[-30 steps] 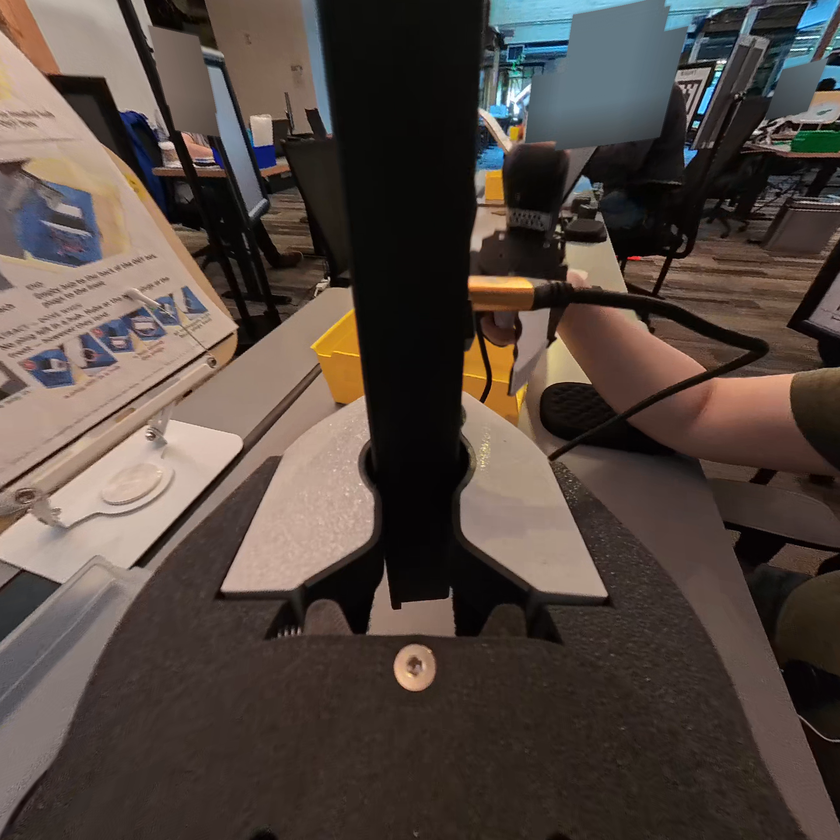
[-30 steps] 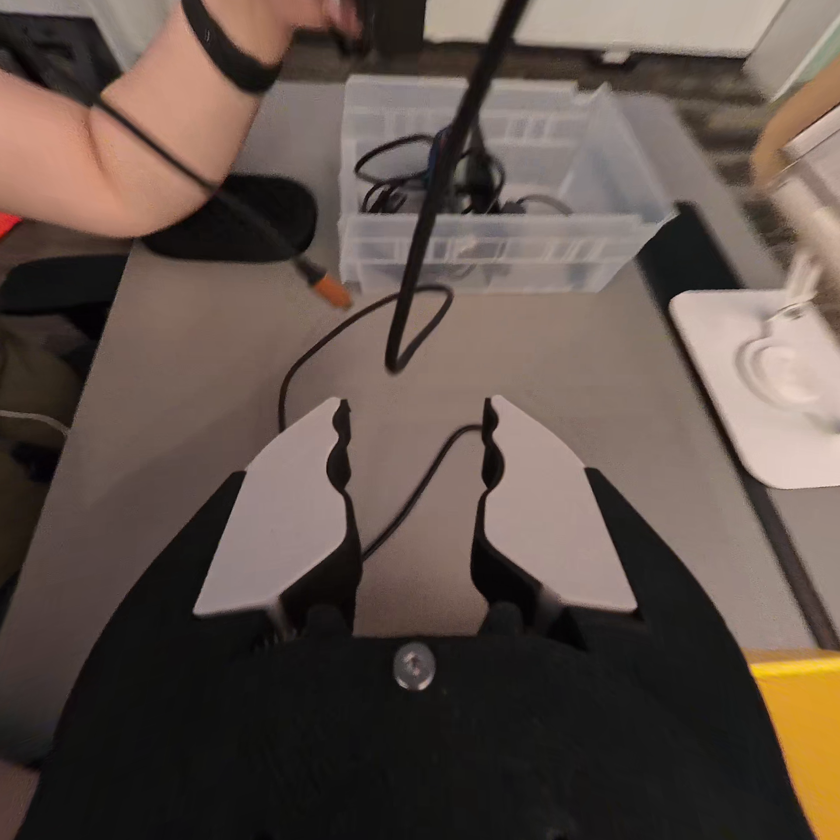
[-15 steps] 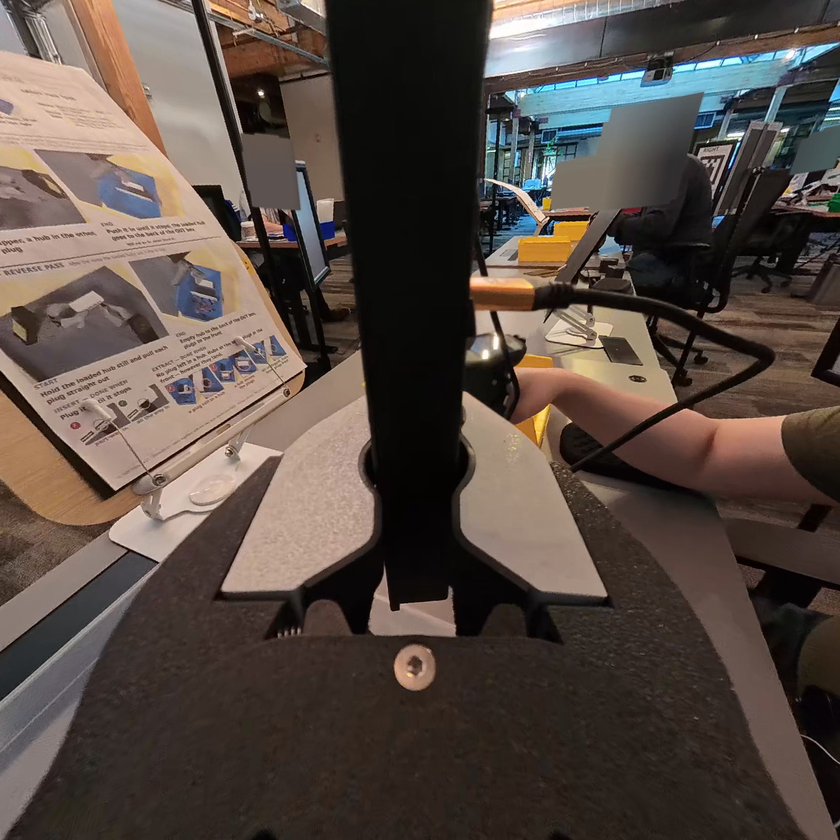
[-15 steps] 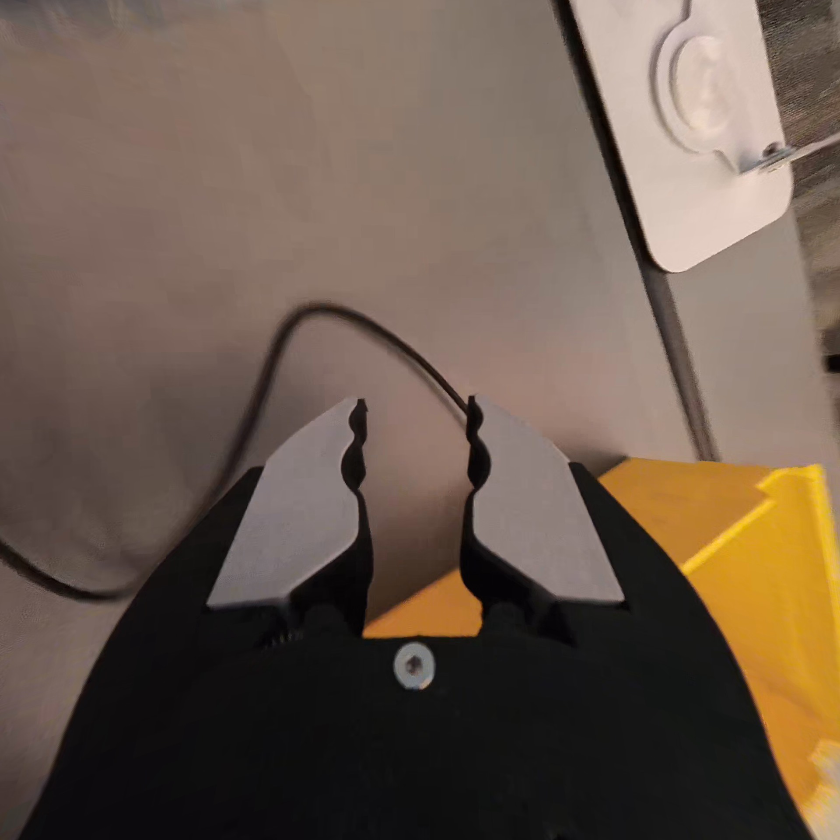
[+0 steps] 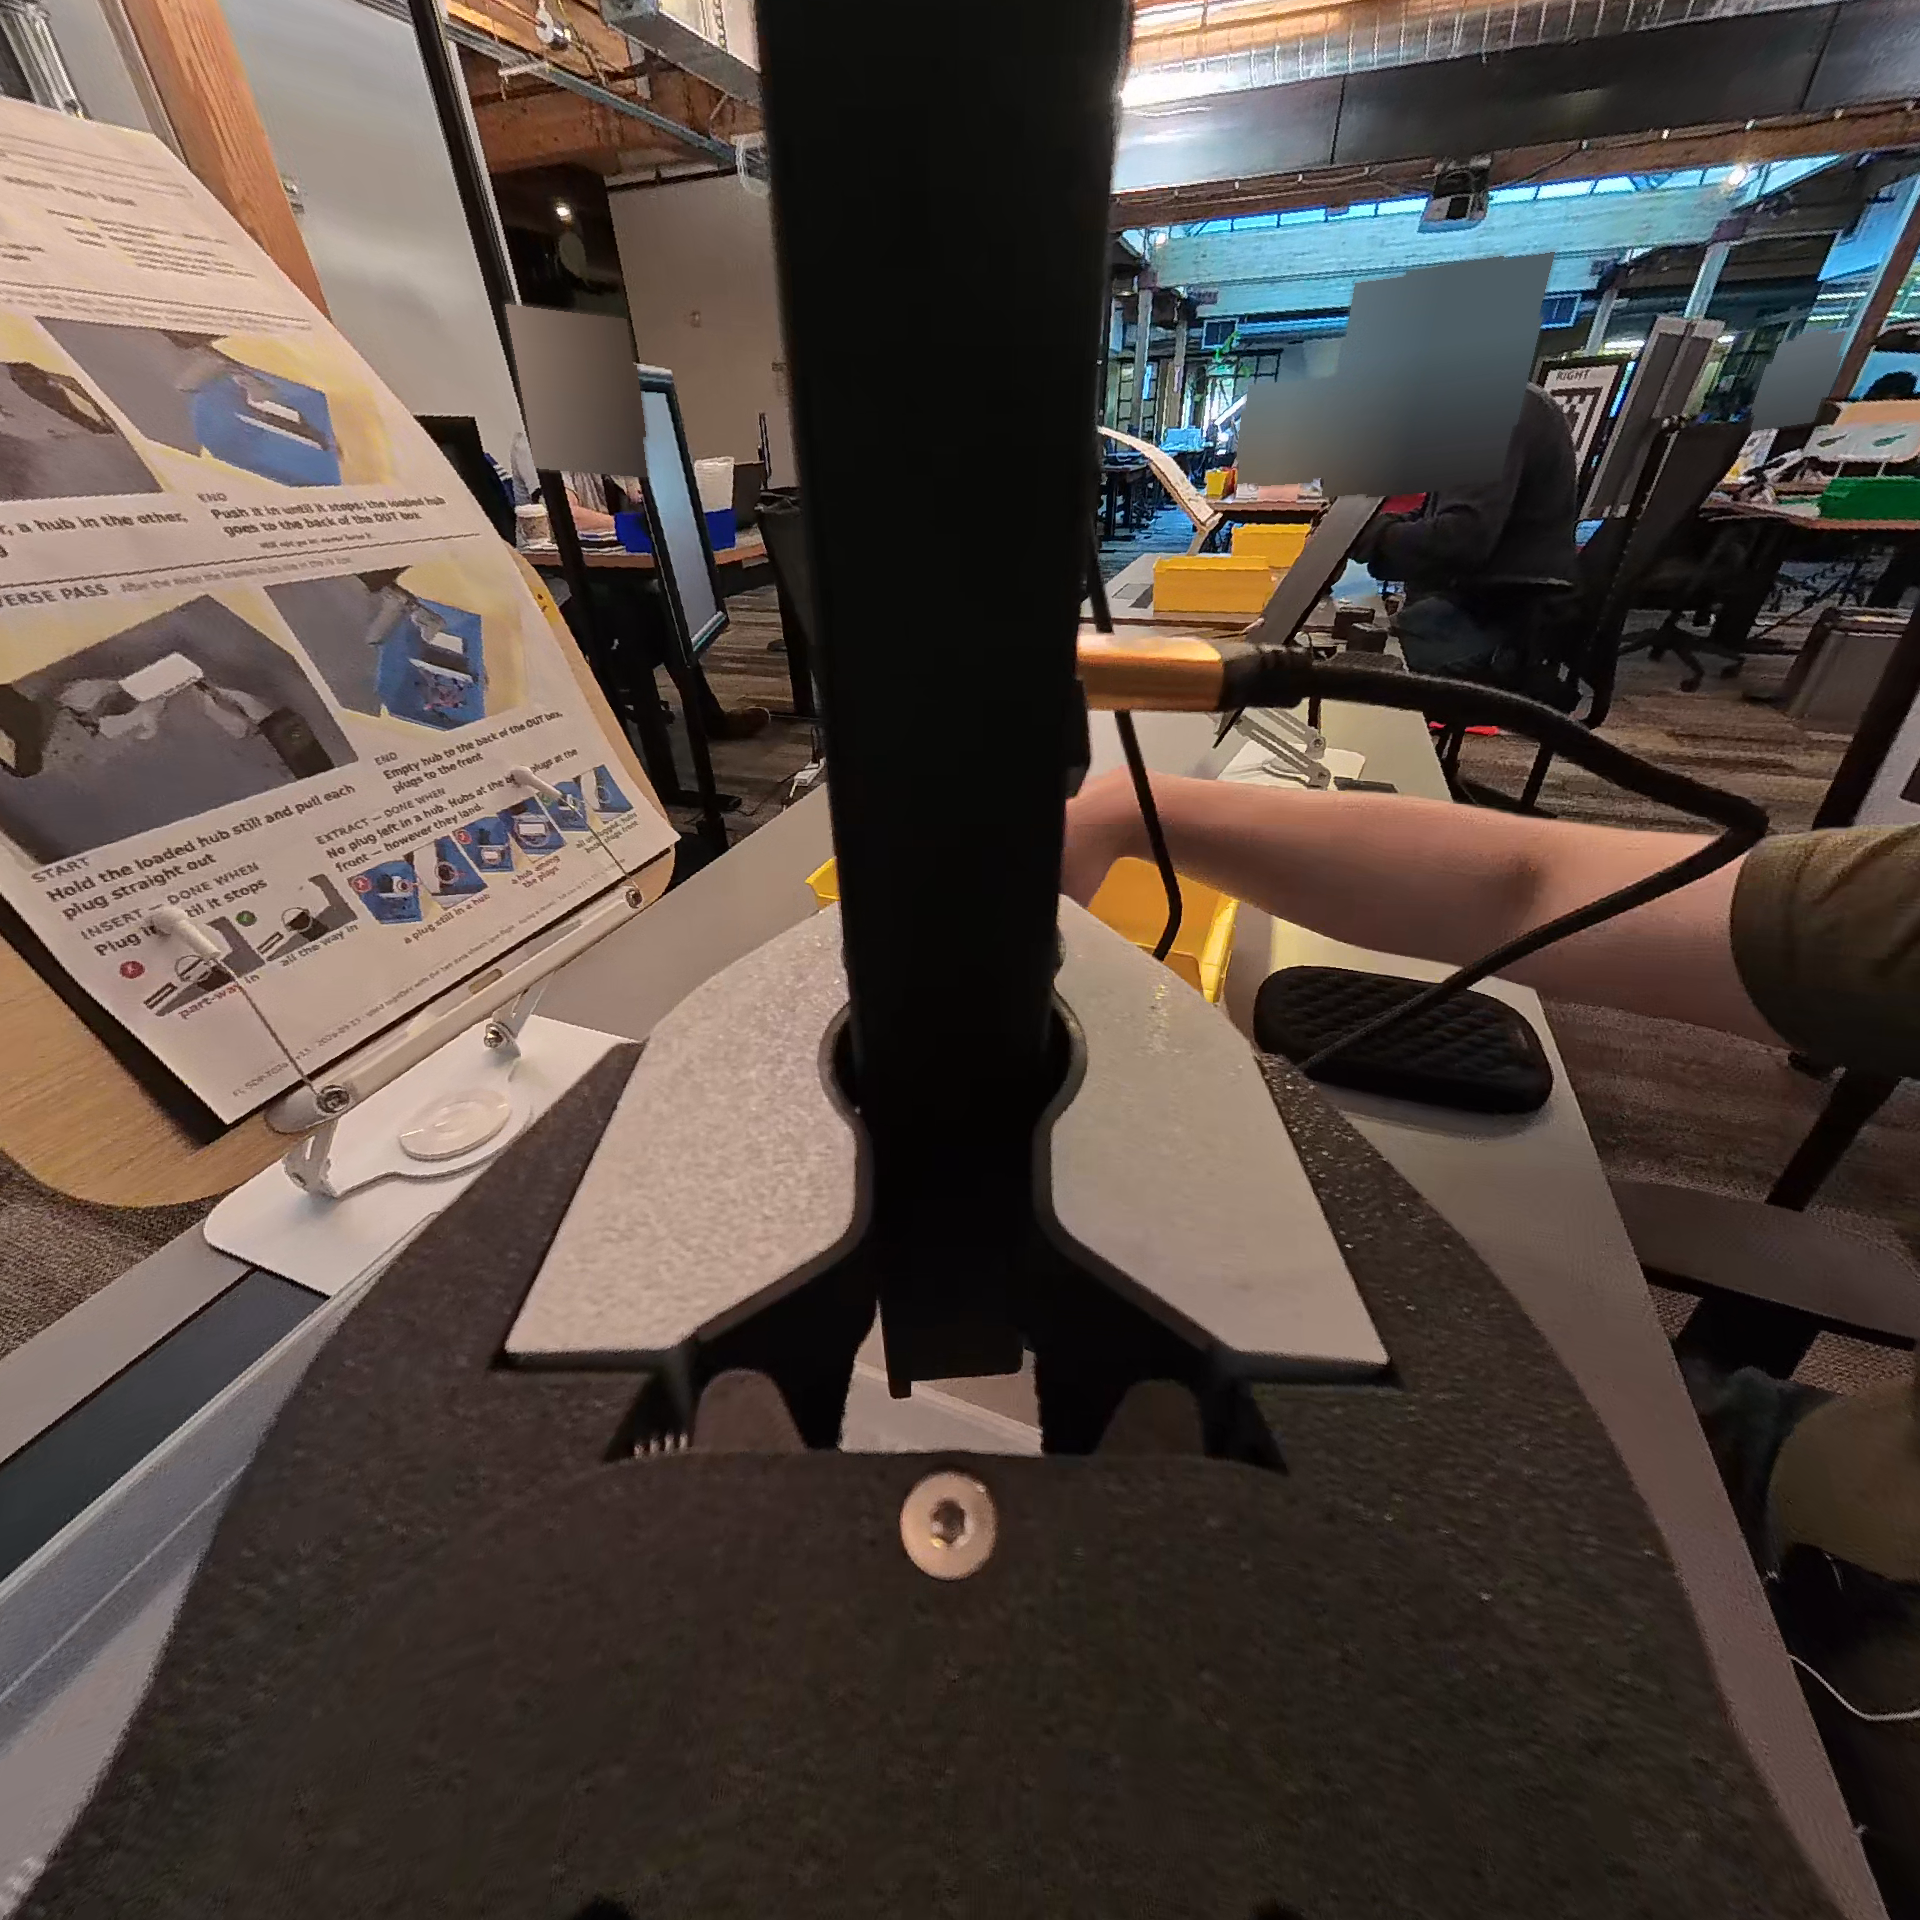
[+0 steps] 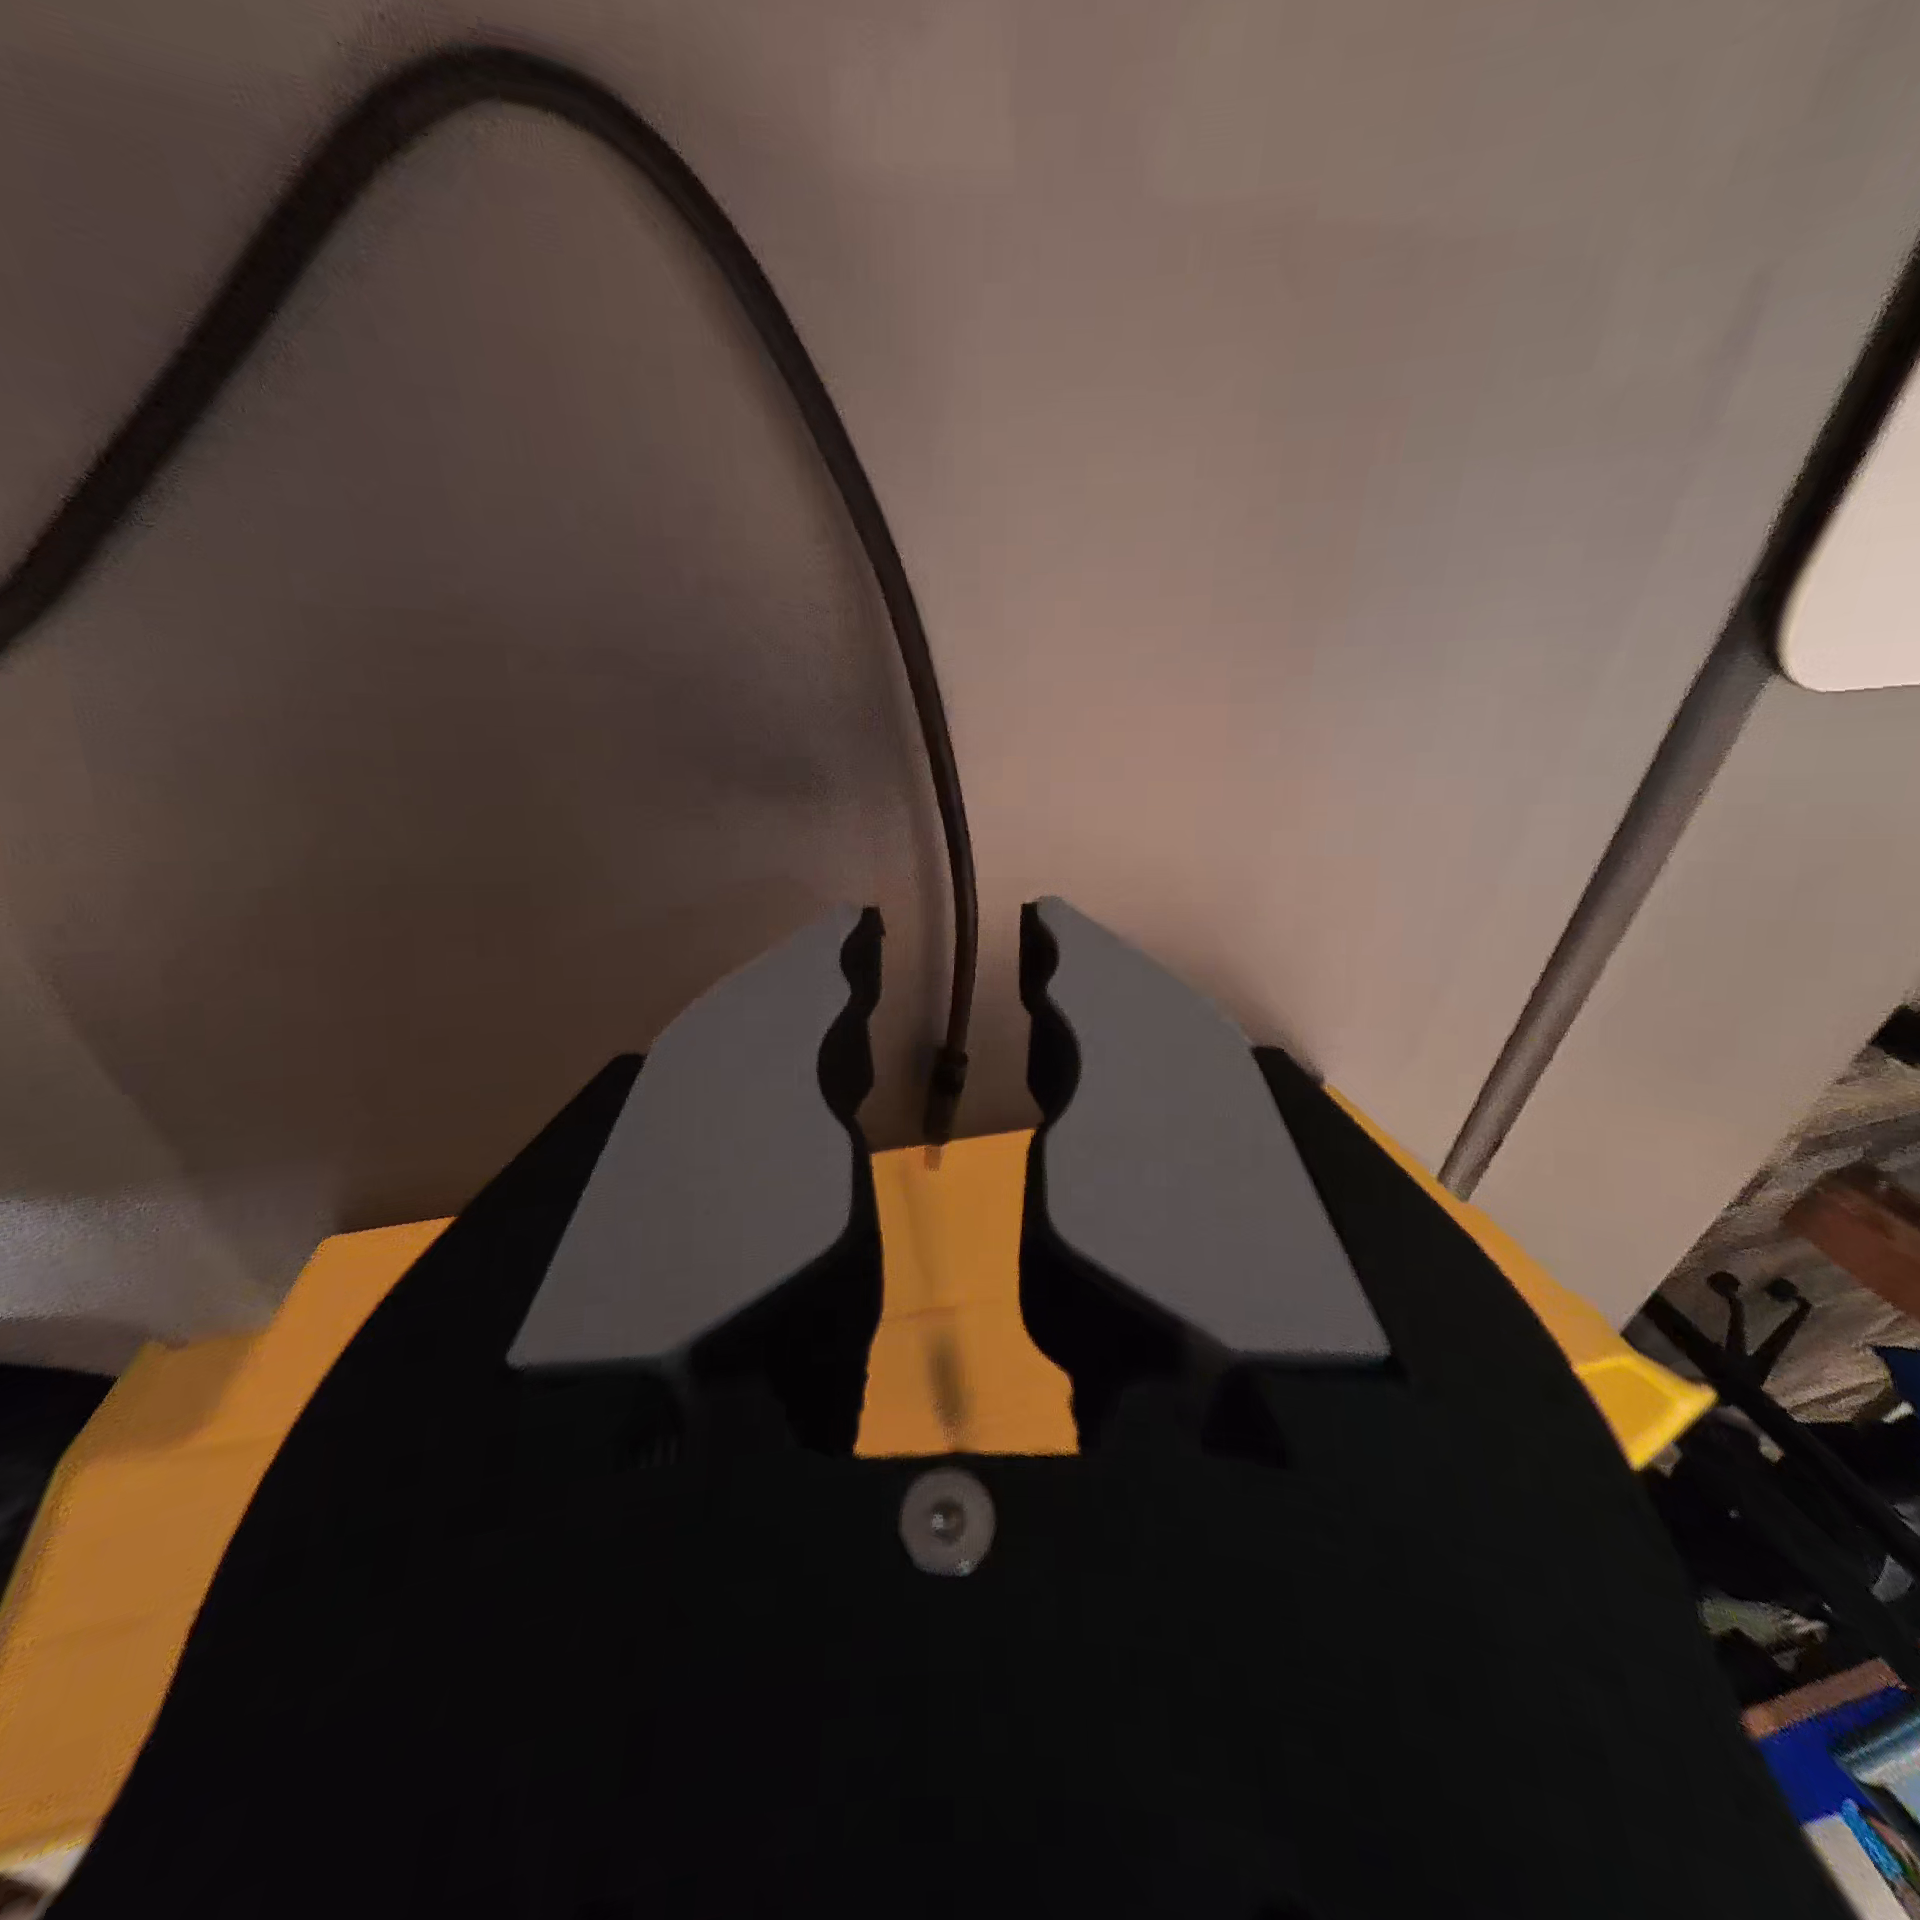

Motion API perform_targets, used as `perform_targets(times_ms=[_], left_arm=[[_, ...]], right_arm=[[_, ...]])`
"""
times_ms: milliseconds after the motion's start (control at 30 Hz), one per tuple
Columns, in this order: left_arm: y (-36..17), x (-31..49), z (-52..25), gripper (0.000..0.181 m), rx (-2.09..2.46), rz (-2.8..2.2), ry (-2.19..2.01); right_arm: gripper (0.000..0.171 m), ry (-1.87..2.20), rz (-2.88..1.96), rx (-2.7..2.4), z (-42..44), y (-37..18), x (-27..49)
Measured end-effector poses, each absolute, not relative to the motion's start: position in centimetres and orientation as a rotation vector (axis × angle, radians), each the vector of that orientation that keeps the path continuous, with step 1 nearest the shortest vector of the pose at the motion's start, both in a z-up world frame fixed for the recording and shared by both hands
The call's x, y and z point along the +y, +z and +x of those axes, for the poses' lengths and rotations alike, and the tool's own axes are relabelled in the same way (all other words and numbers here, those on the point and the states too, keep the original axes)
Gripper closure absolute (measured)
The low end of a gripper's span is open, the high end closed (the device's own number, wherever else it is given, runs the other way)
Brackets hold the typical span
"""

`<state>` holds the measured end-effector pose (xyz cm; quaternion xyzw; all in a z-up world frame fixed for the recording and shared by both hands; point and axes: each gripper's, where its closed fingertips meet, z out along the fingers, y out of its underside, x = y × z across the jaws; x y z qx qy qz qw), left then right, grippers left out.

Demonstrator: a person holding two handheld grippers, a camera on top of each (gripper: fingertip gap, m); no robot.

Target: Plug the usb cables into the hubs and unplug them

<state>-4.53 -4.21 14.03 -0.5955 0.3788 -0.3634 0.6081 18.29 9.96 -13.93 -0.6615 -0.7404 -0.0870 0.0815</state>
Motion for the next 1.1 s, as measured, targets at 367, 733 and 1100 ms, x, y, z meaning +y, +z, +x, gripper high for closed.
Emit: perform_targets(times_ms=[367, 733, 1100], left_arm=[[14.0, -4.2, -4.2, 0.155, 0.889, -1.369, -0.862], [14.9, -5.5, -2.8, 0.155, 0.907, -1.364, -0.886], [14.6, -5.5, 0.2, 0.154, 0.907, -1.413, -0.908]], right_arm=[[0.153, -0.369, -2.147, -2.231, 19.5, -16.2, 11.0], [0.166, 0.103, -2.003, -1.198, 18.1, 0.2, 15.8], [0.166, 0.254, -2.297, -0.358, 38.9, -3.5, 17.7]])
